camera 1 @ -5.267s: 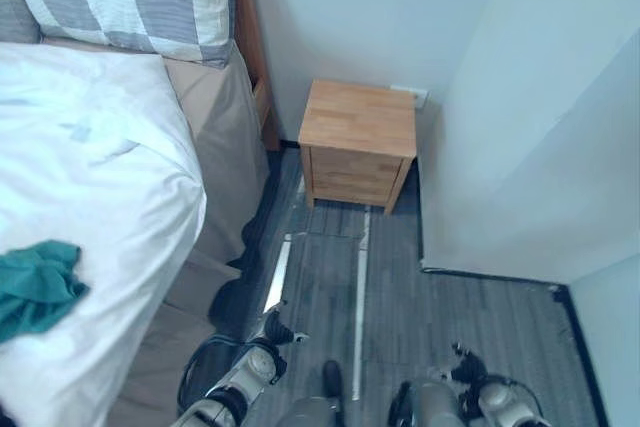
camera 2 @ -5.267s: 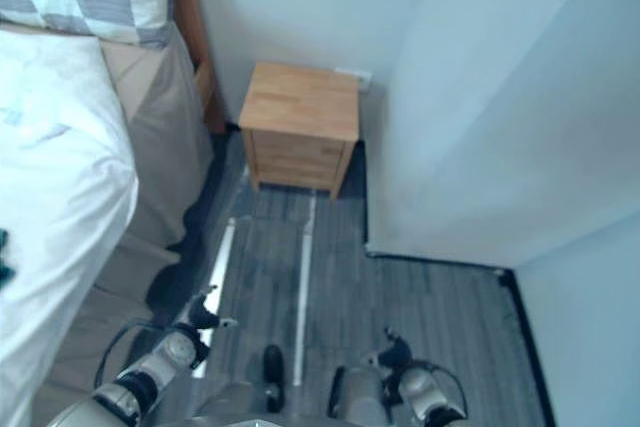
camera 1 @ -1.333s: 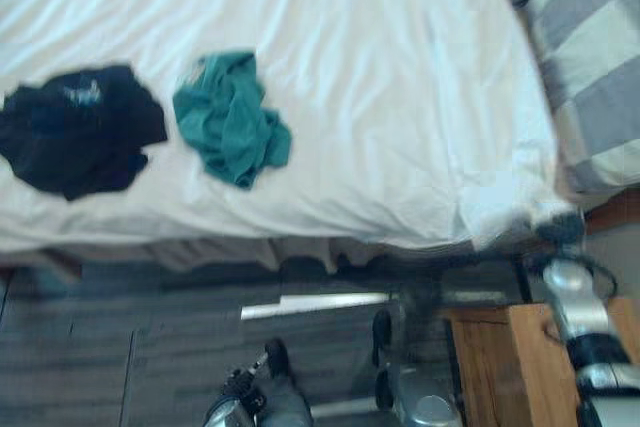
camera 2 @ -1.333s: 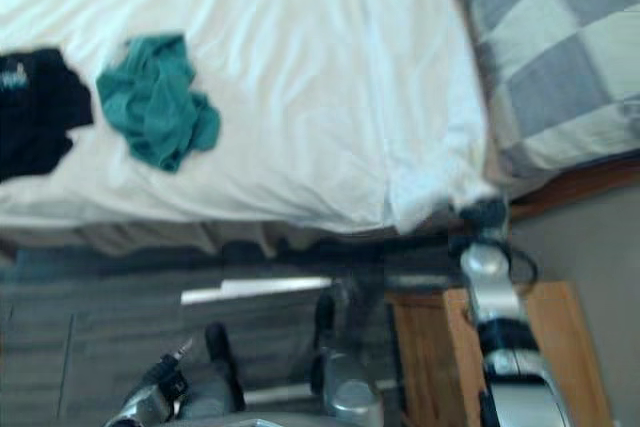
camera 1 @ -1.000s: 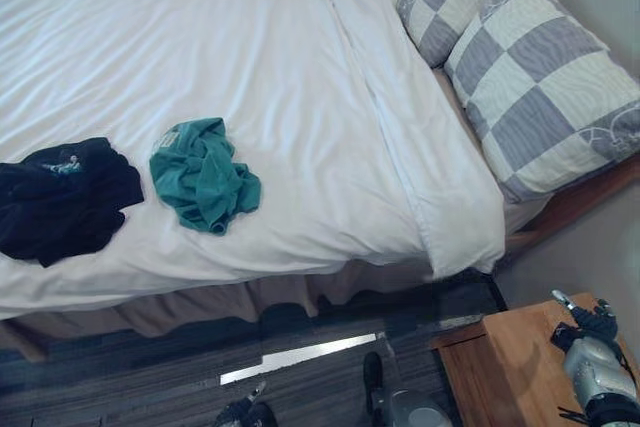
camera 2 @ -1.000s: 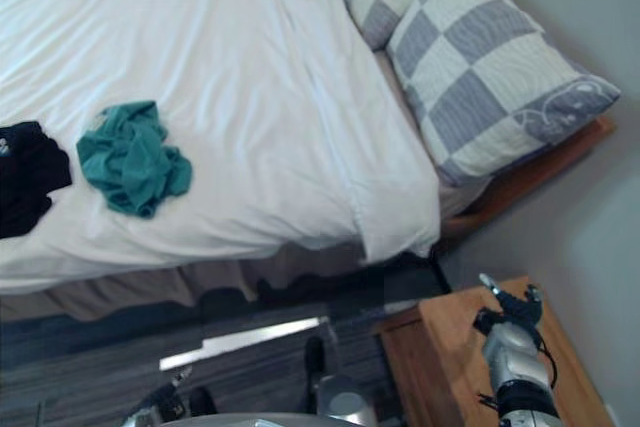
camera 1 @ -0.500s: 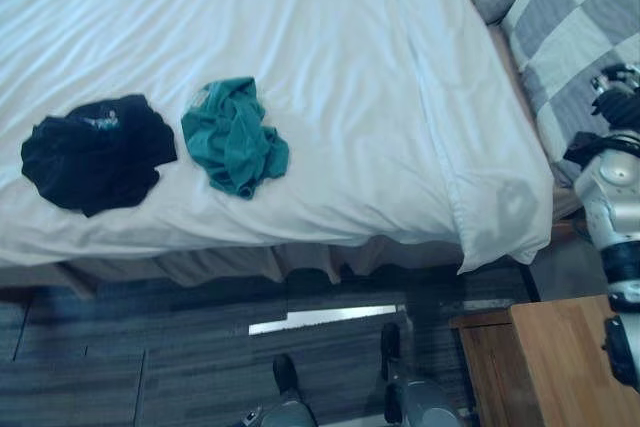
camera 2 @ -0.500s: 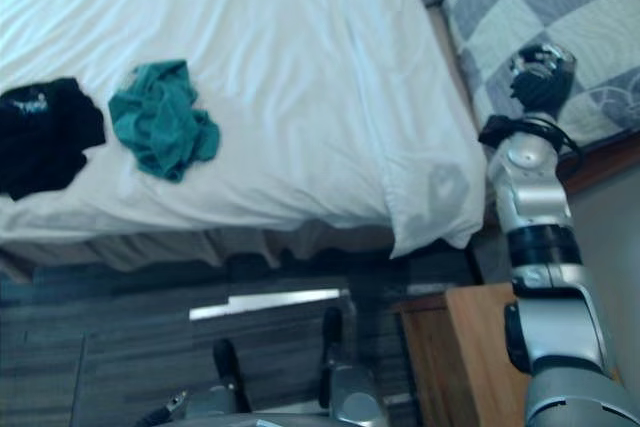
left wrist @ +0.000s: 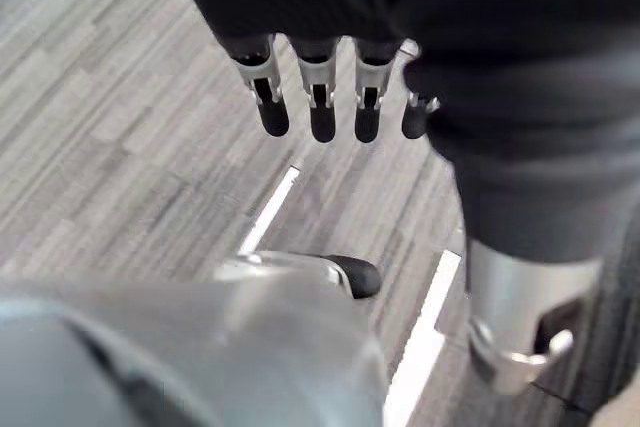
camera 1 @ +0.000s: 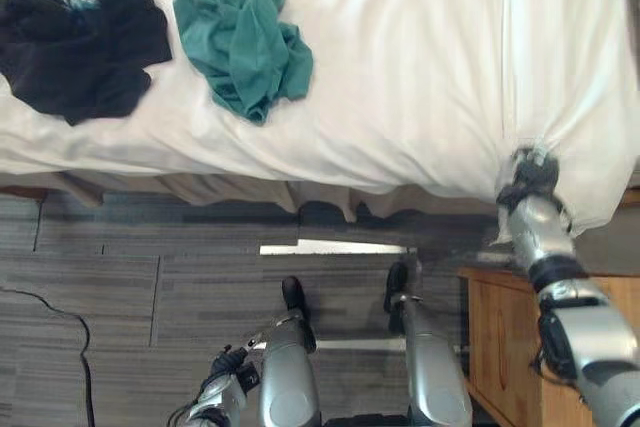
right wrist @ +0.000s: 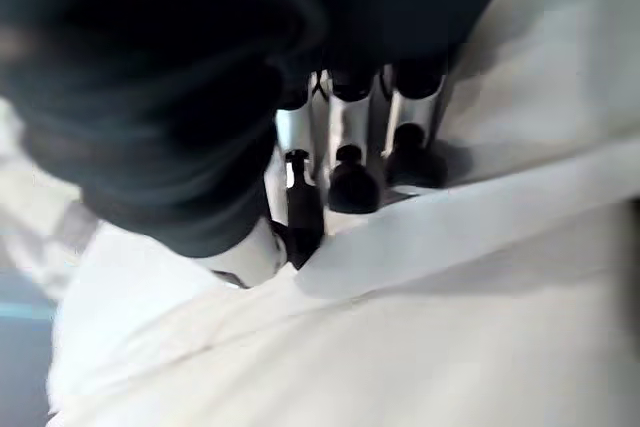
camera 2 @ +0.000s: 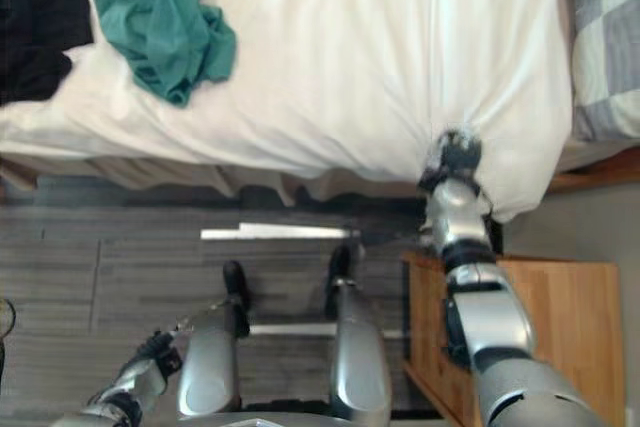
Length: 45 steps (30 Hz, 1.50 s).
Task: Tidy up the quilt and then pick up the clothes from the bed and put them into the laundry hamper.
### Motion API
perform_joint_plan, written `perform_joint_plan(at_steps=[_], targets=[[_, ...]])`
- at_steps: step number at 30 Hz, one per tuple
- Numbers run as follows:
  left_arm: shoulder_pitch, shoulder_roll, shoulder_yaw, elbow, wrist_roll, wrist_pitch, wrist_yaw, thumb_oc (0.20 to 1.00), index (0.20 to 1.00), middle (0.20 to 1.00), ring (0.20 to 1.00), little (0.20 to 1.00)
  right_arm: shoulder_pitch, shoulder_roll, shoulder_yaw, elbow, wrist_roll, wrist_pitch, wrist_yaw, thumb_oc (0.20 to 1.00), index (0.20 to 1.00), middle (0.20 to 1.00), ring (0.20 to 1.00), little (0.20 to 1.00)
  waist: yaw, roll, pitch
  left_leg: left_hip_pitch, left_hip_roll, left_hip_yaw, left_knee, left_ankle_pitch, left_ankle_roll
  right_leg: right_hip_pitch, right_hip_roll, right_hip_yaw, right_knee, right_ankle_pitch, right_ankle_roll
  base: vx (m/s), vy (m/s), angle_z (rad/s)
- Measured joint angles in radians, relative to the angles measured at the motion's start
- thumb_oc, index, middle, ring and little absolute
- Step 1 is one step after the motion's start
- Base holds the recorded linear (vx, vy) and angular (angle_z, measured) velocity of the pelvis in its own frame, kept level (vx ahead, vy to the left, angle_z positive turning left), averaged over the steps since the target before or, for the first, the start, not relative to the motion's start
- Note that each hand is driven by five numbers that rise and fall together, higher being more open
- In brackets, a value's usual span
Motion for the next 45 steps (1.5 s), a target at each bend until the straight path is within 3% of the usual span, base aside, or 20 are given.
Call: perform_joint_plan(at_steps=[2, 3, 10, 13, 17, 20, 21, 22, 25, 26, 29, 31, 35, 37, 39, 40, 41, 42, 43, 45], targets=[[0.001, -0.004, 0.006, -0.001, 0.001, 0.000, 0.006, 1.000, 1.000, 1.000, 1.000, 1.000, 0.131, 0.071, 0.004, 0.008, 0.022, 0.010, 0.012, 0.200, 0.200, 0.200, 0.200, 0.200, -0.009, -0.001, -0.002, 0.055, -0.002, 0.003, -0.021, -0.005, -0.001, 0.060, 0.002, -0.006, -0.032, -0.001, 0.011, 0.12, 0.188, -0.02], [0.006, -0.017, 0.014, 0.001, 0.002, 0.005, 0.018, 1.000, 1.000, 1.000, 1.000, 1.000, 0.242, 0.116, 0.021, 0.055, 0.029, 0.036, 0.037, 1.000, 1.000, 1.000, 1.000, 1.000, -0.021, -0.001, -0.004, 0.112, -0.007, 0.006, -0.051, -0.005, -0.002, 0.124, 0.003, -0.009, -0.069, 0.007, 0.019, 0.13, 0.224, 0.01], [0.099, -0.065, 0.044, 0.041, 0.020, 0.019, 0.035, 1.000, 1.000, 1.000, 1.000, 1.000, 0.687, 0.208, 0.113, 0.210, -0.059, 0.136, 0.132, 1.000, 1.000, 1.000, 1.000, 1.000, -0.087, -0.027, -0.188, 0.307, -0.069, 0.043, -0.228, 0.010, 0.022, 0.357, -0.005, -0.018, -0.330, 0.102, 0.073, 0.05, 0.230, -0.06], [0.144, -0.059, 0.056, 0.045, 0.044, 0.020, 0.041, 1.000, 1.000, 1.000, 1.000, 1.000, 0.711, 0.230, 0.171, 0.225, -0.177, 0.138, 0.172, 1.000, 1.000, 1.000, 1.000, 1.000, -0.094, -0.055, -0.274, 0.356, -0.108, 0.047, -0.298, 0.039, 0.037, 0.373, -0.029, -0.016, -0.342, 0.118, 0.089, -0.06, 0.207, 0.05], [0.168, -0.056, 0.046, 0.062, 0.054, 0.021, 0.039, 1.000, 1.000, 1.000, 1.000, 1.000, 0.666, 0.206, 0.243, 0.272, -0.261, 0.140, 0.188, 1.000, 1.000, 1.000, 1.000, 1.000, -0.074, -0.044, -0.289, 0.373, -0.106, 0.033, -0.315, 0.038, 0.062, 0.351, -0.024, 0.000, -0.240, 0.102, 0.114, -0.06, 0.083, 0.11], [0.174, -0.052, 0.060, 0.057, 0.049, 0.019, 0.035, 1.000, 1.000, 1.000, 1.000, 1.000, 0.651, 0.182, 0.293, 0.277, -0.335, 0.144, 0.204, 1.000, 1.000, 1.000, 1.000, 1.000, -0.043, -0.040, -0.292, 0.366, -0.090, 0.039, -0.314, 0.044, 0.061, 0.328, 0.025, -0.023, -0.181, 0.007, 0.065, 0.02, -0.014, 0.02], [0.173, -0.051, 0.059, 0.055, 0.051, 0.019, 0.033, 1.000, 1.000, 1.000, 1.000, 1.000, 0.627, 0.176, 0.302, 0.278, -0.364, 0.149, 0.207, 1.000, 1.000, 1.000, 1.000, 1.000, -0.033, -0.032, -0.290, 0.344, -0.094, 0.032, -0.283, 0.040, 0.046, 0.331, 0.036, -0.017, -0.199, -0.024, 0.018, -0.06, -0.035, 0.06], [0.170, -0.052, 0.056, 0.062, 0.053, 0.021, 0.033, 1.000, 1.000, 1.000, 1.000, 1.000, 0.618, 0.168, 0.316, 0.281, -0.375, 0.151, 0.207, 1.000, 1.000, 1.000, 1.000, 1.000, -0.041, -0.023, -0.292, 0.319, -0.088, 0.020, -0.252, 0.030, 0.051, 0.339, 0.039, -0.014, -0.221, -0.018, 0.025, -0.18, 0.038, 0.18], [0.143, -0.032, 0.056, 0.065, 0.045, 0.005, 0.049, 1.000, 1.000, 1.000, 1.000, 1.000, 0.549, 0.161, 0.387, 0.323, -0.417, 0.181, 0.198, 1.000, 1.000, 1.000, 1.000, 1.000, 0.006, -0.029, -0.265, 0.121, -0.071, -0.069, 0.123, 0.045, -0.068, 0.334, 0.041, 0.013, -0.236, -0.020, -0.019, -0.03, 0.173, 0.06], [0.141, -0.036, 0.046, 0.065, 0.044, 0.004, 0.064, 1.000, 1.000, 1.000, 1.000, 1.000, 0.530, 0.144, 0.407, 0.318, -0.424, 0.183, 0.197, 1.000, 1.000, 1.000, 1.000, 1.000, 0.023, -0.031, -0.263, 0.109, -0.055, -0.099, 0.131, 0.032, -0.086, 0.349, 0.030, -0.001, -0.274, 0.006, -0.014, 0.09, 0.257, -0.39], [0.166, -0.070, 0.075, 0.085, 0.041, 0.005, 0.083, 1.000, 1.000, 1.000, 1.000, 1.000, 0.497, 0.148, 0.407, 0.253, -0.429, 0.179, 0.214, 1.000, 1.000, 1.000, 1.000, 1.000, 0.000, 0.027, -0.260, 0.134, 0.036, -0.059, -0.002, -0.002, -0.030, 0.366, 0.045, -0.044, -0.327, 0.051, -0.005, 0.16, 0.501, -0.21], [0.150, -0.058, 0.079, 0.106, 0.040, 0.002, 0.111, 1.000, 1.000, 1.000, 1.000, 1.000, 0.509, 0.163, 0.406, 0.228, -0.412, 0.187, 0.220, 1.000, 1.000, 1.000, 1.000, 1.000, 0.001, 0.005, -0.259, 0.156, 0.119, -0.082, -0.163, 0.023, -0.050, 0.361, 0.052, -0.063, -0.369, 0.064, 0.018, 0.13, 0.630, 0.08], [0.156, -0.006, 0.035, 0.063, 0.052, -0.015, 0.152, 1.000, 1.000, 1.000, 1.000, 1.000, 0.554, 0.173, 0.345, 0.189, -0.379, 0.205, 0.229, 1.000, 1.000, 1.000, 1.000, 1.000, 0.018, -0.020, -0.245, 0.207, 0.297, -0.137, -0.258, 0.044, -0.099, 0.376, 0.008, -0.002, -0.364, 0.069, 0.044, 0.11, 0.666, 0.10], [0.152, -0.005, 0.028, 0.066, 0.062, -0.016, 0.155, 1.000, 1.000, 1.000, 1.000, 1.000, 0.550, 0.171, 0.338, 0.210, -0.369, 0.203, 0.229, 1.000, 1.000, 1.000, 1.000, 1.000, 0.027, -0.007, -0.252, 0.227, 0.275, -0.133, -0.244, 0.038, -0.113, 0.389, -0.035, 0.009, -0.370, 0.082, 0.095, 0.10, 0.718, 0.05], [0.131, -0.045, 0.018, 0.057, 0.101, 0.000, 0.175, 1.000, 1.000, 1.000, 1.000, 1.000, 0.578, 0.144, 0.316, 0.223, -0.367, 0.215, 0.235, 1.000, 1.000, 1.000, 1.000, 1.000, 0.027, 0.025, -0.268, 0.275, 0.190, -0.144, -0.220, 0.014, -0.112, 0.418, -0.114, -0.024, -0.376, 0.127, 0.114, -0.01, 0.710, -0.02], [0.130, -0.013, 0.021, 0.053, 0.112, -0.002, 0.179, 1.000, 1.000, 1.000, 1.000, 1.000, 0.584, 0.201, 0.329, 0.228, -0.376, 0.225, 0.226, 1.000, 1.000, 1.000, 1.000, 1.000, 0.044, -0.061, -0.268, 0.295, 0.093, -0.106, -0.195, 0.038, -0.143, 0.393, -0.213, -0.021, -0.364, 0.221, 0.106, -0.10, 0.640, -0.64], [0.129, 0.008, 0.022, 0.055, 0.142, -0.001, 0.187, 1.000, 1.000, 1.000, 1.000, 1.000, 0.574, 0.205, 0.369, 0.225, -0.384, 0.228, 0.224, 1.000, 1.000, 1.000, 1.000, 1.000, 0.074, -0.091, -0.282, 0.307, 0.081, -0.016, -0.182, 0.034, -0.129, 0.358, -0.263, -0.107, -0.340, 0.252, 0.071, -0.07, 0.447, -0.76], [0.129, 0.012, 0.020, 0.047, 0.146, 0.001, 0.187, 1.000, 1.000, 1.000, 1.000, 1.000, 0.586, 0.220, 0.375, 0.217, -0.383, 0.232, 0.224, 1.000, 1.000, 1.000, 1.000, 1.000, 0.069, -0.101, -0.290, 0.308, 0.062, -0.001, -0.165, 0.020, -0.096, 0.362, -0.252, -0.139, -0.330, 0.260, 0.059, -0.06, 0.727, -0.78], [0.143, 0.011, 0.021, 0.033, 0.169, -0.003, 0.178, 1.000, 1.000, 1.000, 1.000, 1.000, 0.580, 0.215, 0.410, 0.185, -0.387, 0.252, 0.223, 1.000, 1.000, 1.000, 1.000, 1.000, 0.080, -0.102, -0.298, 0.328, 0.063, 0.038, -0.163, 0.017, -0.074, 0.356, -0.255, -0.246, -0.260, 0.351, -0.015, 0.00, 0.279, -0.62], [0.163, 0.001, 0.016, 0.020, 0.171, 0.004, 0.168, 1.000, 1.000, 1.000, 1.000, 1.000, 0.612, 0.203, 0.432, 0.065, -0.385, 0.264, 0.237, 1.000, 1.000, 1.000, 1.000, 1.000, 0.089, -0.080, -0.308, 0.354, 0.051, 0.077, -0.176, 0.011, -0.048, 0.304, -0.178, -0.231, -0.121, 0.162, 0.064, 0.01, 0.311, -0.76]])
